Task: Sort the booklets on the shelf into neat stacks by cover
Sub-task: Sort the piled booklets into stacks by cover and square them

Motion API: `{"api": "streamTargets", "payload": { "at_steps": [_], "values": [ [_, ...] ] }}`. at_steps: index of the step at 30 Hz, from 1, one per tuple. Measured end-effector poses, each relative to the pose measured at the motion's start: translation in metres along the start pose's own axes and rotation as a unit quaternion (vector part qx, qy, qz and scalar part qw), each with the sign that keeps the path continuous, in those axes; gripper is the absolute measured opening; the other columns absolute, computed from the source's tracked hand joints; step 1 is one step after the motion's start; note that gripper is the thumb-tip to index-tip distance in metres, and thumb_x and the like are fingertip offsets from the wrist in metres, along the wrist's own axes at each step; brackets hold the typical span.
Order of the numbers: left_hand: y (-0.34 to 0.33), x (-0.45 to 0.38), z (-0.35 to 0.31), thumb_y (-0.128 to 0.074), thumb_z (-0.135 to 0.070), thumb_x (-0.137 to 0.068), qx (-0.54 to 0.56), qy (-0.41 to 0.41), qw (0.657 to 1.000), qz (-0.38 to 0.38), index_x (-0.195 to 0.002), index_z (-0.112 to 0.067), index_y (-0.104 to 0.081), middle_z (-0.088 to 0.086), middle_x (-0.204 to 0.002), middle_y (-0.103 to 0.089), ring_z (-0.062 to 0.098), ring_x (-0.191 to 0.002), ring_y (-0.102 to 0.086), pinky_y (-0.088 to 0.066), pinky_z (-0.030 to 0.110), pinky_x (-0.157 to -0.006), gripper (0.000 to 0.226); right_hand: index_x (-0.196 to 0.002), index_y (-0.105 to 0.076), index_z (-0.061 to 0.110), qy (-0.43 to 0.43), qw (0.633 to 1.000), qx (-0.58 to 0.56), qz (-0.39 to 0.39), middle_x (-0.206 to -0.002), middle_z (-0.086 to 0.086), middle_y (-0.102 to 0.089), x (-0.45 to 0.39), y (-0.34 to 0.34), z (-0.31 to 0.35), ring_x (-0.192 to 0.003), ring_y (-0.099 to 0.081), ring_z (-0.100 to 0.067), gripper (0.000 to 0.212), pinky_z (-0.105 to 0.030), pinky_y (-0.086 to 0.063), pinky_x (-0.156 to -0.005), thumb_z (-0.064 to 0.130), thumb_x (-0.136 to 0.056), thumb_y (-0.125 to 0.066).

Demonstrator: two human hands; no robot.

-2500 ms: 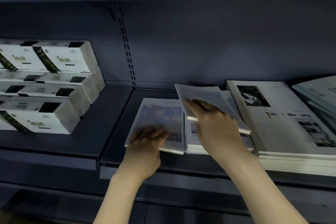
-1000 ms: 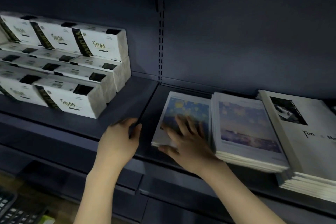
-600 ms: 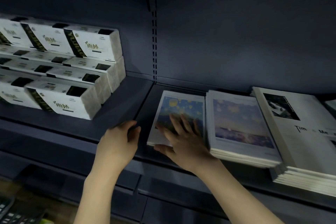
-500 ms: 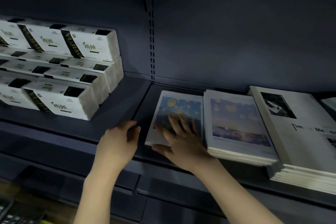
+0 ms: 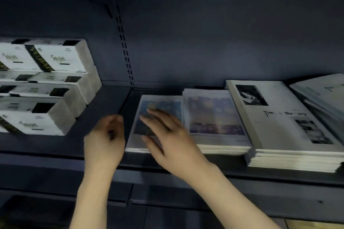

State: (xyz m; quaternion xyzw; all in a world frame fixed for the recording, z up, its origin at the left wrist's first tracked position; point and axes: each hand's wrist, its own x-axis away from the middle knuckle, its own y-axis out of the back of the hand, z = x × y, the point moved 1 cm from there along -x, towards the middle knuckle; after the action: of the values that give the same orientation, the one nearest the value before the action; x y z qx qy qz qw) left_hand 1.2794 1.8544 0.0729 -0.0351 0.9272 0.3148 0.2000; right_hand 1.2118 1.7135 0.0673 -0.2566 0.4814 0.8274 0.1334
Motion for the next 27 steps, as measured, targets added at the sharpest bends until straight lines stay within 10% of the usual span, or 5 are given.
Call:
{"api": "streamTargets", "payload": {
  "at_steps": [9, 19, 27],
  "values": [
    [-0.056, 0.029, -0.073, -0.049, -0.019, -0.092, 0.052, -0.1, 0.982, 0.15, -0.118, -0.02, -0.058, -0.008, -0.106, -0.063, 0.008, -0.099, -0.058, -0.045, 0.024, -0.086, 0.027, -0.127, -0.055, 0.011, -0.096, 0.994, 0.044, -0.03, -0.132, -0.007, -0.054, 0.031, 0.074, -0.044, -0.125, -0.047, -0.023, 0.048, -0.042, -0.04, -0.103, 0.039, -0.089, -0.044],
    [-0.125, 0.08, -0.171, -0.049, -0.018, -0.094, 0.031, -0.187, 0.969, 0.156, -0.113, -0.017, -0.061, -0.011, -0.104, -0.062, -0.003, -0.089, -0.051, -0.037, 0.006, -0.073, 0.023, -0.122, -0.058, 0.009, -0.149, 0.983, 0.093, -0.042, -0.123, -0.008, -0.059, 0.093, 0.174, -0.106, -0.117, -0.052, -0.029, 0.047, -0.041, -0.042, -0.1, 0.035, -0.085, -0.044],
    [-0.166, 0.124, -0.219, -0.048, -0.023, -0.093, 0.021, -0.155, 0.973, 0.17, -0.122, -0.022, -0.055, -0.007, -0.115, -0.061, 0.01, -0.11, -0.052, -0.035, 0.018, -0.084, 0.03, -0.142, -0.034, 0.025, -0.214, 0.967, 0.132, 0.029, -0.151, 0.001, -0.027, 0.134, 0.253, -0.156, -0.14, -0.02, -0.017, 0.052, -0.031, -0.017, -0.113, 0.031, -0.092, -0.05]
  ]
}}
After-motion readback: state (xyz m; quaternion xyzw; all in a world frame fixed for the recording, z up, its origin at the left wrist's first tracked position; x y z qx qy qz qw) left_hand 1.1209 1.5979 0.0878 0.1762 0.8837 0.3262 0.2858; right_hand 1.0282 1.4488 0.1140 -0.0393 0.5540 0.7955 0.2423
